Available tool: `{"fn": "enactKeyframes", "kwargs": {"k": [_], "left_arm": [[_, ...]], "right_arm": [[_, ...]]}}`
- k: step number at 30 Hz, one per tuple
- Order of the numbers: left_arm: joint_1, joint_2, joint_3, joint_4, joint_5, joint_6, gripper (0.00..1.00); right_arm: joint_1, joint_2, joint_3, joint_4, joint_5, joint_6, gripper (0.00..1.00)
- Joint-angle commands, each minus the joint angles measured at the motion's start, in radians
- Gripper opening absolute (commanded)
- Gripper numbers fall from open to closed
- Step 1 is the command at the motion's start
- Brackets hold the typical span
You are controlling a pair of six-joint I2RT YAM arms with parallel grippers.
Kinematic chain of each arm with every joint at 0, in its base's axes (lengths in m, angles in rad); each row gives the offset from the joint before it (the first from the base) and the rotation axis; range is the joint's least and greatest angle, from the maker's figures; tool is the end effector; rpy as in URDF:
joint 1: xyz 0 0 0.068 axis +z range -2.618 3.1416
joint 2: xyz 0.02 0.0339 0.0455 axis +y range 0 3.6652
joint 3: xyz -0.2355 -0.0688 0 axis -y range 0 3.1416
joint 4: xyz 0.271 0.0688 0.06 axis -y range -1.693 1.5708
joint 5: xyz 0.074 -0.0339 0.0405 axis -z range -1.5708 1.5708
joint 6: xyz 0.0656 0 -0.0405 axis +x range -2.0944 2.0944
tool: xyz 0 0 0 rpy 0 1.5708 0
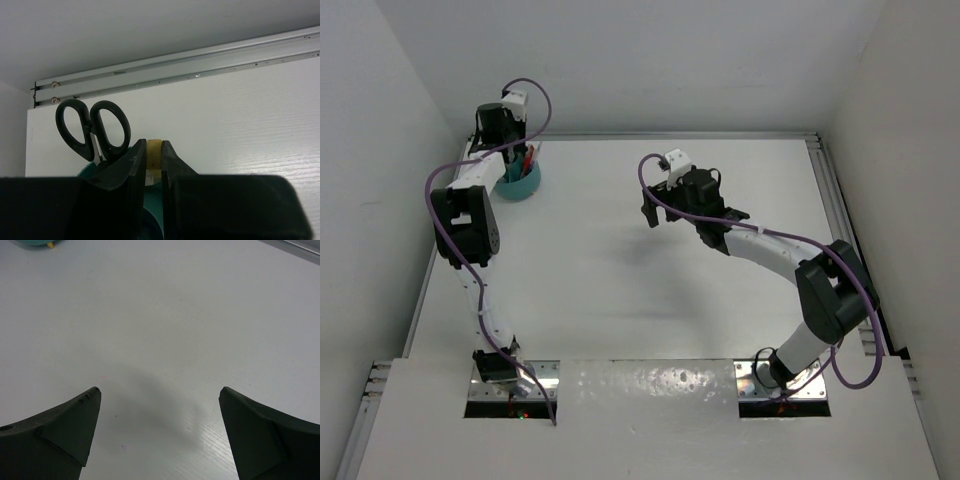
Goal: Sort the stationery into containers
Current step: Place the stationery in the storage box.
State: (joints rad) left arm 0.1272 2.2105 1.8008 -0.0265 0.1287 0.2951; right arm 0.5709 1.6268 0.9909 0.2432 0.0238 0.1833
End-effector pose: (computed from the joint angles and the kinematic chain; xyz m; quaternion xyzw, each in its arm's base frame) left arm 0.5556 0.0626 0.1908 0.1050 0.8357 0.0594 0.5357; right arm 0.3507 0.2234 0.1825 -0.1536 0.8171 0.1954 0.5201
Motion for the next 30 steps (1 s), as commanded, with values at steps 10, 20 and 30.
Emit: {"fn": "enactKeyframes", "kwargs": {"k": [10,20,30], "left_arm": [[0.02,-0.063,-0.015,-0.033,0.032,0.029,0.0],[0.015,-0.083,-0.037,-0.069,0.032,0.061,0.0],[0.009,-0.067,-0.037,-0.095,0.038,0.115,0.19]], "right_arm": [[-0.002,-0.041,0.017,0.013,0.03,-0.031,0.99],[-0.003,-0.048,0.017,0.002,0.033,-0.042,0.99],[-0.002,-0.064,0.012,0.001,0.045,-0.05,0.99]]}}
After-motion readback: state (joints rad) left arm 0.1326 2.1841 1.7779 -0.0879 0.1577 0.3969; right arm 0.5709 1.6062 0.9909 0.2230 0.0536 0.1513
